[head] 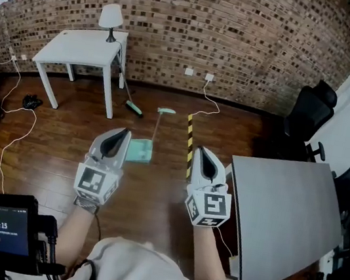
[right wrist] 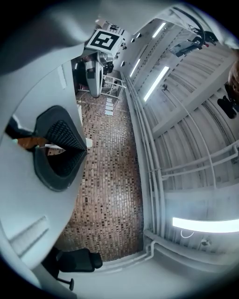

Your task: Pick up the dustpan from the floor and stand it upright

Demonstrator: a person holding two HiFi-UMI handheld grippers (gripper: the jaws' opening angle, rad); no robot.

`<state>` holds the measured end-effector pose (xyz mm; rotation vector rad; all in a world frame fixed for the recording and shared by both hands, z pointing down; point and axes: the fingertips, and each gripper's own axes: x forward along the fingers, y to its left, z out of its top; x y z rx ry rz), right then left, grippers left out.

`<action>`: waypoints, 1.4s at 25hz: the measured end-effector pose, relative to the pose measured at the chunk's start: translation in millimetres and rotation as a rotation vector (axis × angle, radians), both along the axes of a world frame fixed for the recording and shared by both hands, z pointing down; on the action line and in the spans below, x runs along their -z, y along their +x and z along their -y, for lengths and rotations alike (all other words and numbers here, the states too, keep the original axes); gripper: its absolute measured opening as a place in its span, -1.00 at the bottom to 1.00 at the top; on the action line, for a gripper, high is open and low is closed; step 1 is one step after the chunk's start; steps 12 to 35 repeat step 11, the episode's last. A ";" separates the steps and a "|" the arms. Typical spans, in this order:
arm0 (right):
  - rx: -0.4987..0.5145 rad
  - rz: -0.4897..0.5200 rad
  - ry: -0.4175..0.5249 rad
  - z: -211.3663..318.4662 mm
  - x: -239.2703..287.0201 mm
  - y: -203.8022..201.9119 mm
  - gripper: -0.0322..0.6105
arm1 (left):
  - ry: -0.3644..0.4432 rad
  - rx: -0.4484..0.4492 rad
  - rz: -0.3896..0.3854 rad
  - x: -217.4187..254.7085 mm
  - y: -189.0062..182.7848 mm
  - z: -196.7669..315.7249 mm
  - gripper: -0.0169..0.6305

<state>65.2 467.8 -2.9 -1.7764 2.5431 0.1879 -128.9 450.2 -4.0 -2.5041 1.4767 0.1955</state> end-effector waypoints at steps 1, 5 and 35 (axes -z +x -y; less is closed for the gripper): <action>-0.003 -0.002 0.002 1.0 0.7 0.2 -0.87 | -0.002 0.003 -0.001 0.0 -1.0 1.9 -0.95; 0.005 -0.004 -0.002 6.0 1.7 -1.8 -0.87 | -0.002 0.012 -0.004 1.1 -5.8 6.9 -0.95; 0.003 -0.009 0.005 7.9 -1.6 4.7 -0.87 | 0.012 0.013 0.001 0.6 -1.9 9.8 -0.94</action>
